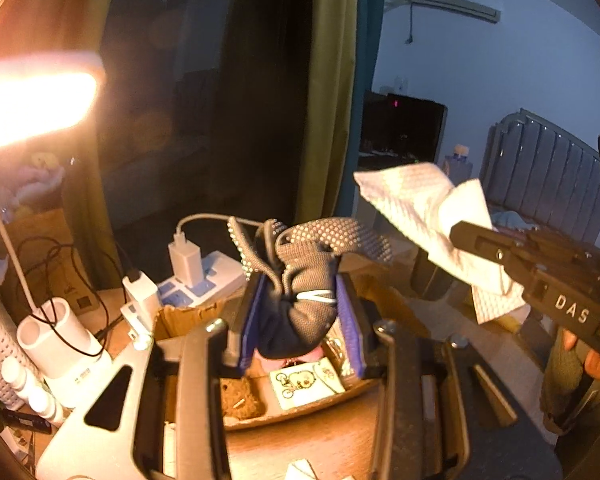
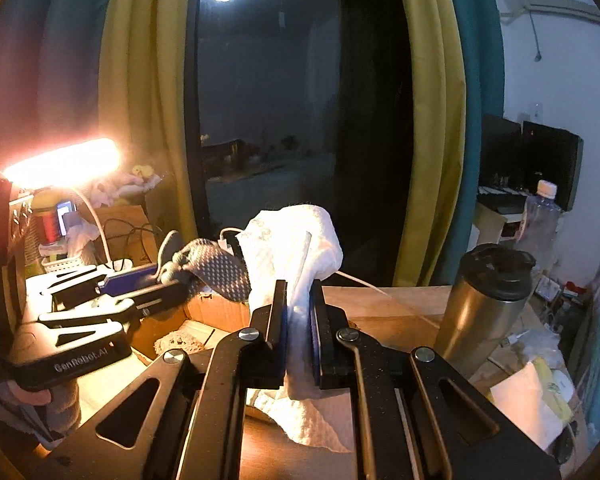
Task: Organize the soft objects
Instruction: 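Carry the gloves with the left tool while the right tool carries the towel over the box, then lower gloves and towel into the box and open both tools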
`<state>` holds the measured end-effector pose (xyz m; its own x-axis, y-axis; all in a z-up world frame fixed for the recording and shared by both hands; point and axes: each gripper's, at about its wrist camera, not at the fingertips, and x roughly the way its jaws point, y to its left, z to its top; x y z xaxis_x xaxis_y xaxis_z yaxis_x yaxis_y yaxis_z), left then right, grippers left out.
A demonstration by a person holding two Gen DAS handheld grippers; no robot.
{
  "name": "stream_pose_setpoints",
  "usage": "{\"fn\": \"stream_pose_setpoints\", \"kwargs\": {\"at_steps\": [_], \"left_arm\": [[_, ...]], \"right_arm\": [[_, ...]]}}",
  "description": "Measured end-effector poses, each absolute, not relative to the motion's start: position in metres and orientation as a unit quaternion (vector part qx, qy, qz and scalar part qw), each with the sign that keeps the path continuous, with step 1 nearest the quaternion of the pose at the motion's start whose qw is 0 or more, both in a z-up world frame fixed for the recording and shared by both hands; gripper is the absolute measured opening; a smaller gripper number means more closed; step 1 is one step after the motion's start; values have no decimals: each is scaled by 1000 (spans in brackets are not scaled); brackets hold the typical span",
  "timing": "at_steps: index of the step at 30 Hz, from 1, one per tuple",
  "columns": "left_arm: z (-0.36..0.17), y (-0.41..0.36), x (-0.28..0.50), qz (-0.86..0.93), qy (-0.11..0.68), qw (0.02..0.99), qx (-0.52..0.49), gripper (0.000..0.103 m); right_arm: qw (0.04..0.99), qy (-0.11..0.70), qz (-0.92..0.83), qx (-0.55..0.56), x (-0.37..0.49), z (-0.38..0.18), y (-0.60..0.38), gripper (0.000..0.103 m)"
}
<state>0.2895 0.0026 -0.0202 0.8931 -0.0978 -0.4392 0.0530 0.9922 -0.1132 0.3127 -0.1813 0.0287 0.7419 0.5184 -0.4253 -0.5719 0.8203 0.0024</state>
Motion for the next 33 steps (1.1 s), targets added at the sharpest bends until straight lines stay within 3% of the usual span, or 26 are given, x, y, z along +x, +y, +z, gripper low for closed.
{"fn": "stream_pose_setpoints", "kwargs": {"at_steps": [29,32,33], "left_arm": [[-109,-5,348,-38,342,937,-59,38],[-114,-7,349,-39,349,934,-56,38],[-115,-8,349,-40,352,933,-55,39]], "right_arm": [[893,350,281,-32,389,-80,-164,10],[890,353,285,-38,387,-78,-162,18],[889,353,289,-39,386,-77,-161,27]]}}
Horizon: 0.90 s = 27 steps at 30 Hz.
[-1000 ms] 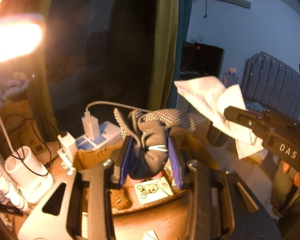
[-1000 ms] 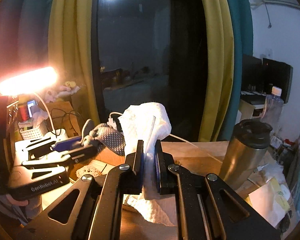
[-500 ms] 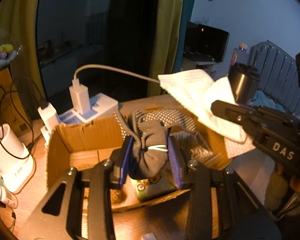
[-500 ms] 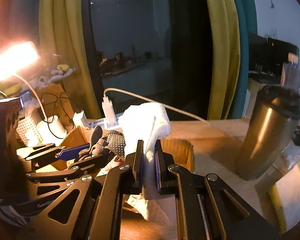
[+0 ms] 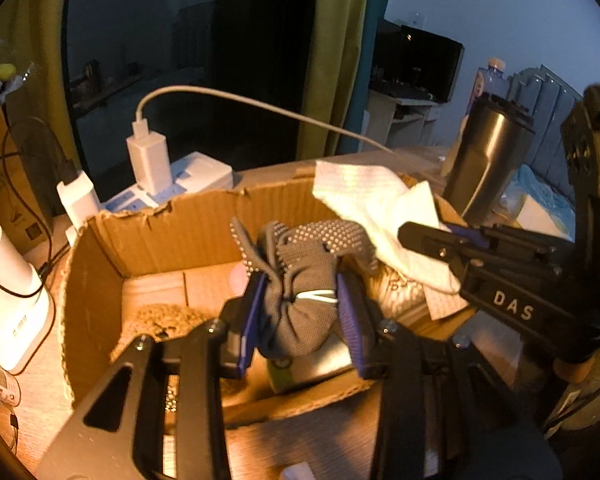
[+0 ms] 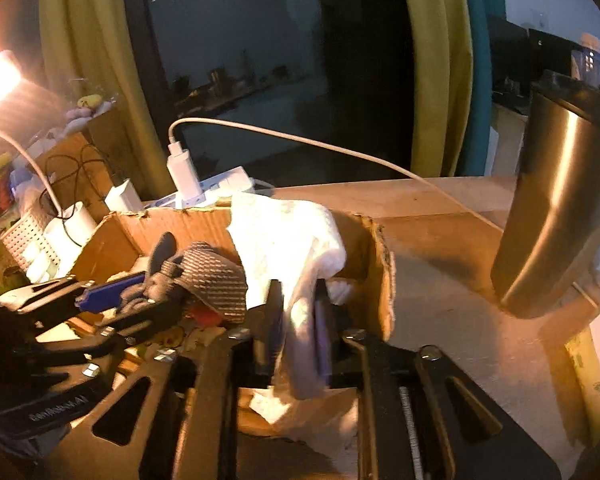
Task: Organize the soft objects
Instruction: 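Lower gloves and towel into the box and open both tools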
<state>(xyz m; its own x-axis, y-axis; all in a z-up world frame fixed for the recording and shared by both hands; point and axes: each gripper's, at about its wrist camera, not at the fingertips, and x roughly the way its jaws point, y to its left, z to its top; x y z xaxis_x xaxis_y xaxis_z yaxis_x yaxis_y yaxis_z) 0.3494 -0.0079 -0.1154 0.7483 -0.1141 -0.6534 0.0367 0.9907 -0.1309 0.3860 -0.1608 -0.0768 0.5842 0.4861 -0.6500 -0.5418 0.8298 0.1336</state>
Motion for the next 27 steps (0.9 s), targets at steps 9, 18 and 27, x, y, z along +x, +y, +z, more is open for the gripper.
{"fn": "stream_pose_setpoints", "kwargs": {"at_steps": [9,18,27], "left_arm": [[-120,-11,352,-49,362,929,-50,39],[-116,-20,349,-67,364,928,-41,39],[-112,-20,351,-67,375,924,-36,54]], "right_arm": [[911,321,257,-45,370,-50,-187,64],[889,397,227,-30,388,-89,-199,64],[897,379,227,-32,377,-75,-198,64]]}}
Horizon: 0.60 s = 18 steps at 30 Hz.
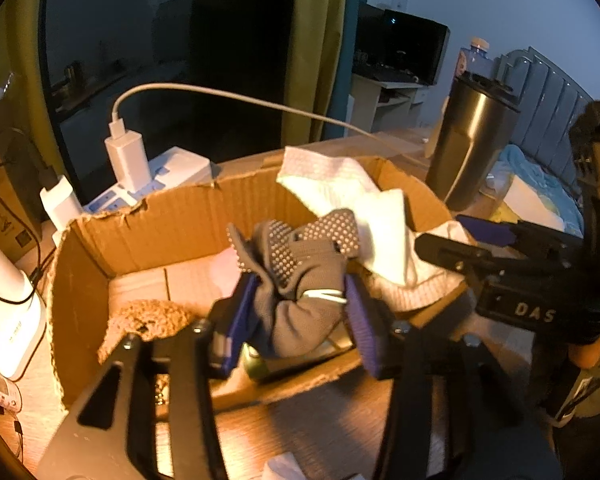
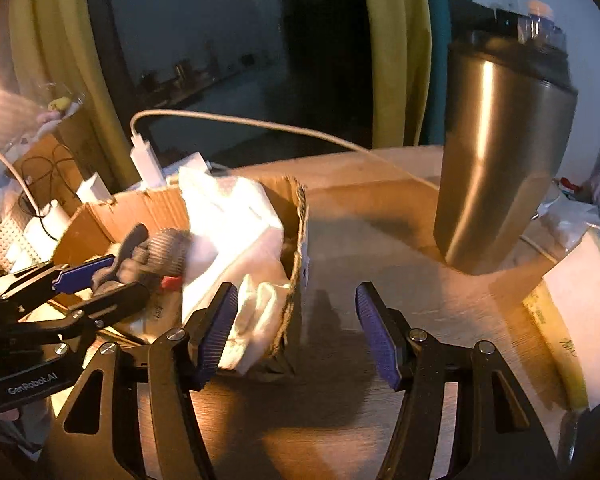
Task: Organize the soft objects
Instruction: 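Lower gloves and towel into the box and open both tools, then withdraw both tools from the box toward the tissue and bubble wrap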
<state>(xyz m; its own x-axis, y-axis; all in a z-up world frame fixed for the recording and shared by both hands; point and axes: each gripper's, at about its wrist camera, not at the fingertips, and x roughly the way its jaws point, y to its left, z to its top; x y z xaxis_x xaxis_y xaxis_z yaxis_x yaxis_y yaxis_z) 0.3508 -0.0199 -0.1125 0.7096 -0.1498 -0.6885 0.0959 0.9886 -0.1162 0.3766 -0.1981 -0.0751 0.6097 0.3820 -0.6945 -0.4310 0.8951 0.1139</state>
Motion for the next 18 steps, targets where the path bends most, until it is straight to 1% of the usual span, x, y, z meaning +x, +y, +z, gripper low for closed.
{"fn": "stream_pose_setpoints", "kwargs": {"at_steps": [1,3,4,18], "left_arm": [[-111,-19,349,-67,372,925,-37,56],[-105,-20,346,-69,364,928,-38,66],[-103,-20,345,-69,361,929,-37,68],[-68,-11,304,-58,316,946,-40,70]], "right_arm": [[898,374,228,-33,374,-72,-198,64],[902,365,228,-35,369,-66,-198,64],[904,360,229,-35,367,-63,-196,64],[919,316,231,-41,315,-26,-204,64]]}}
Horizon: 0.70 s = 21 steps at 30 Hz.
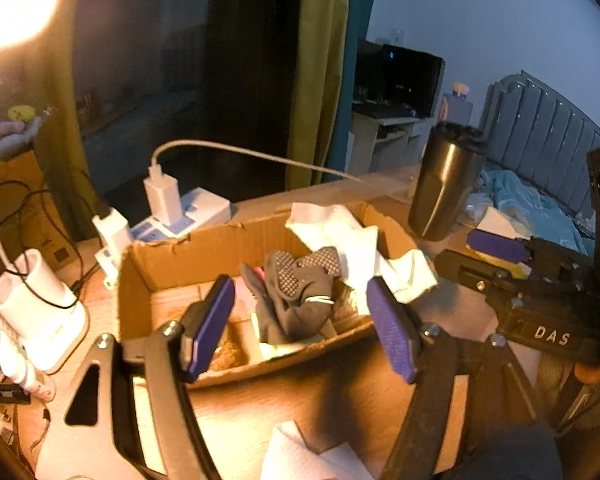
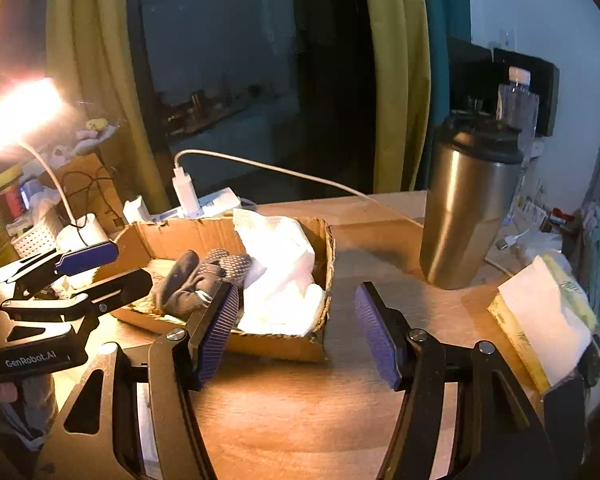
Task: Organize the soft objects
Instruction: 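Withdraw both tools from the box toward the tissue and bubble wrap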
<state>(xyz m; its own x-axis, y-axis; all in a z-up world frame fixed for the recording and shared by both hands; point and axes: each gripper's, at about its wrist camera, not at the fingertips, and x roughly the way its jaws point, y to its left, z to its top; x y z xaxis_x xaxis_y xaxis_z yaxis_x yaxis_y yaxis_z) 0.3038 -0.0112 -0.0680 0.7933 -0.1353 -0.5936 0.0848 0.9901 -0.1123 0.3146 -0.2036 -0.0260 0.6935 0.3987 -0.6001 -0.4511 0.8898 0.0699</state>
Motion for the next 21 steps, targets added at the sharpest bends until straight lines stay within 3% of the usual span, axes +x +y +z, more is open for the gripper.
{"fn": "stream_pose_setpoints", "kwargs": {"at_steps": [21], "left_arm": [[-30,16,217,-27,237,969,-55,75]], "right_arm": [[924,281,249,-66,231,8,-187,64]]}}
